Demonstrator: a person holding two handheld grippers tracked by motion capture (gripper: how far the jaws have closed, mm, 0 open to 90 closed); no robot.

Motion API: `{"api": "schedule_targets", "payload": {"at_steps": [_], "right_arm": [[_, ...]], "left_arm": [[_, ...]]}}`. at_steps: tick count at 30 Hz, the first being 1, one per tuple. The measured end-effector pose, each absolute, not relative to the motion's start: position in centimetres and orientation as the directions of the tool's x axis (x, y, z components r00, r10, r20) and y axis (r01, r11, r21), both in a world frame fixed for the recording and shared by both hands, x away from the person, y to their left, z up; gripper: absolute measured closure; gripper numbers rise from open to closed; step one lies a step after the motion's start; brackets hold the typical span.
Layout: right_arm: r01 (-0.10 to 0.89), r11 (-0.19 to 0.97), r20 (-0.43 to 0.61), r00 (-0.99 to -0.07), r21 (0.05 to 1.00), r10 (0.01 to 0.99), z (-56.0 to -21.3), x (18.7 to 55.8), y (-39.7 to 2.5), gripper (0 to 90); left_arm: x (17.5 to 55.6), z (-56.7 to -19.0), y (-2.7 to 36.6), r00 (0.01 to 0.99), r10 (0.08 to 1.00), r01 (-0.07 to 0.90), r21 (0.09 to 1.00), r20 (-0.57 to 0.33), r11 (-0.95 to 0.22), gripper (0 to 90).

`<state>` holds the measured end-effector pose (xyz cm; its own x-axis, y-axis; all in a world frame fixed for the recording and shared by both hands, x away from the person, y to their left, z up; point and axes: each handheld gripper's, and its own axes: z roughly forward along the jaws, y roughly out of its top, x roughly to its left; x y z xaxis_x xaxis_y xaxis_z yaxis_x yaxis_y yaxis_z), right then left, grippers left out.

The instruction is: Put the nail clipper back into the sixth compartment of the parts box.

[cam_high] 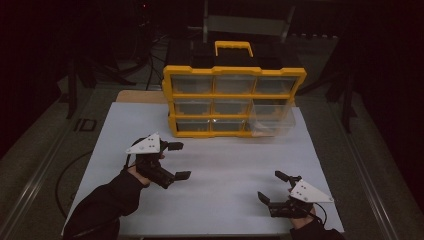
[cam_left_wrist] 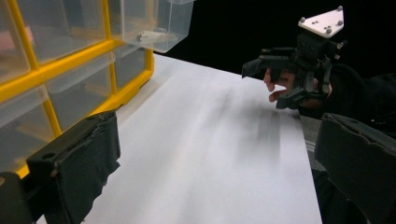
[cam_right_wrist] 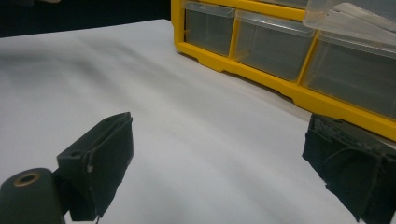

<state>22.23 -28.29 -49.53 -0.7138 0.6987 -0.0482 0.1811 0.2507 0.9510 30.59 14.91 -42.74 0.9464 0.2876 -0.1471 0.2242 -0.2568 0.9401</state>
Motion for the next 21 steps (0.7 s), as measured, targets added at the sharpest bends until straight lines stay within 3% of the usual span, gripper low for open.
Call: {"api": "schedule_targets", "payload": {"at_steps": [21], "right_arm": [[0.184,0.255,-0.048,-0.716,0.949,0.697,-49.6,22.3,-28.2,8.6]], "left_arm": [[27.2,-47.5,19.6,0.907,0.384,0.271,0.938,-0.174,-0.215,1.3]]}}
